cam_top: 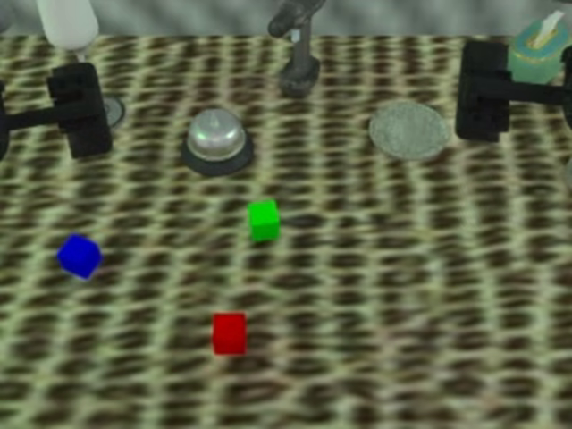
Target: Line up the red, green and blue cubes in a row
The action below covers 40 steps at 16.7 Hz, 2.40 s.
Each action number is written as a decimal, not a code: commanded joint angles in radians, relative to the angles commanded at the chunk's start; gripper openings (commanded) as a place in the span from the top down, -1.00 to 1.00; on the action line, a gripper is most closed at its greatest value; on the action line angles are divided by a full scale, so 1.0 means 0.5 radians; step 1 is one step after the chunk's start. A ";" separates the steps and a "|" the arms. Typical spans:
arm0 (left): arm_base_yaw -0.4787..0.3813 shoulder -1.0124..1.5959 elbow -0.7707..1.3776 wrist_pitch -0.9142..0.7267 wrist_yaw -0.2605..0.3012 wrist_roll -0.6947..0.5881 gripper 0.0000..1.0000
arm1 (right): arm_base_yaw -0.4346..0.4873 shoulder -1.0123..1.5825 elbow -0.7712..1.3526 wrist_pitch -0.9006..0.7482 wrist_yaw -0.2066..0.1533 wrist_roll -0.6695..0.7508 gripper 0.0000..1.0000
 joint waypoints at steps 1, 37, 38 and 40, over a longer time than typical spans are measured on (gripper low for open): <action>-0.050 0.249 0.199 -0.133 0.001 -0.063 -1.00 | -0.093 -0.237 -0.222 0.118 0.001 -0.093 -1.00; -0.584 2.769 1.933 -0.882 0.006 -0.752 -1.00 | -1.050 -2.537 -2.538 1.659 -0.355 -0.983 -1.00; -0.584 2.769 1.933 -0.882 0.006 -0.752 -0.85 | -1.050 -2.537 -2.538 1.659 -0.355 -0.983 -1.00; -0.584 2.769 1.933 -0.882 0.006 -0.752 -0.55 | -1.050 -2.537 -2.538 1.659 -0.355 -0.983 -1.00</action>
